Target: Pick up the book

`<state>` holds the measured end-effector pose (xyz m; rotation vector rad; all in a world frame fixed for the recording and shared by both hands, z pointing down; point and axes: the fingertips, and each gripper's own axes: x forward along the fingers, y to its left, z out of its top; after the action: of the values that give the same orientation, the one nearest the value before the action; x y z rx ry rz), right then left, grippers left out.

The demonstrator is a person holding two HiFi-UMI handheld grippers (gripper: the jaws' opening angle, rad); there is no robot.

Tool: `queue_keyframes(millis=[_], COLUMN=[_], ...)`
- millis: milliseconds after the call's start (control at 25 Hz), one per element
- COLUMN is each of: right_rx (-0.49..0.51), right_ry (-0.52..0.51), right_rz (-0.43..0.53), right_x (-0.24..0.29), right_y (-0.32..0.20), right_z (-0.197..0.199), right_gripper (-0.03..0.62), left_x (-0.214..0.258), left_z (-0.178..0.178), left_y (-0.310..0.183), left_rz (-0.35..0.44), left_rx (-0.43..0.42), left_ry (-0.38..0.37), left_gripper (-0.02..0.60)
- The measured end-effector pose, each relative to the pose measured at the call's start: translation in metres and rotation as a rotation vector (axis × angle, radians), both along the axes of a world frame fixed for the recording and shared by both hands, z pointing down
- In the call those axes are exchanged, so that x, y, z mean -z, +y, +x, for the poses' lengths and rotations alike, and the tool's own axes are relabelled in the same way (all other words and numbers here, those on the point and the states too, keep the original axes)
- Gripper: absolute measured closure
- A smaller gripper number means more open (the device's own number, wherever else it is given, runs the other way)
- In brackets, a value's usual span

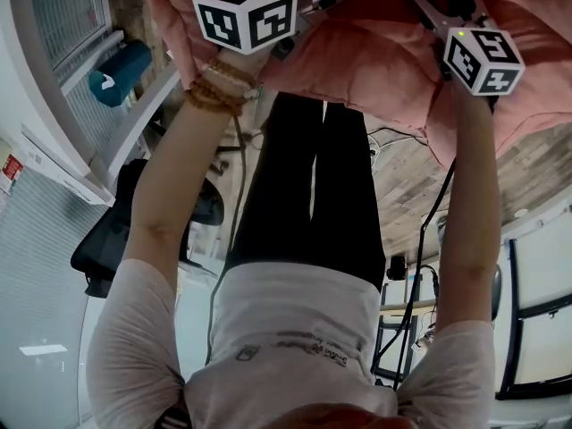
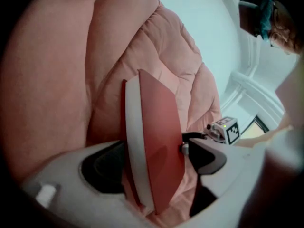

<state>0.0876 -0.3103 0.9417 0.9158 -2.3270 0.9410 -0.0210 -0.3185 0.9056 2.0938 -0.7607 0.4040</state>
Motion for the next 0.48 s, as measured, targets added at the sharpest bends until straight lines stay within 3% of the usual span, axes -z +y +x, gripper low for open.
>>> queue_keyframes(millis=[120,480], right_rx=[0.002,0.022], right_ry=[-0.012,-0.075], right_rz=[-0.018,-0.054], right_x=[-0.006,-0.012], right_y=[0.0,-0.002], right_z=[-0.001,-0.009], right_gripper=[0.265,0.258], left_x=[-0.011,-0.023], left_z=[0.006,0.002], left_y=[-0.006,-0.014], left_rz=[-0.021,-0.001], left_rx=[0.016,0.024], left_ry=[0.02,0.038], left_gripper=[0.136,0.135])
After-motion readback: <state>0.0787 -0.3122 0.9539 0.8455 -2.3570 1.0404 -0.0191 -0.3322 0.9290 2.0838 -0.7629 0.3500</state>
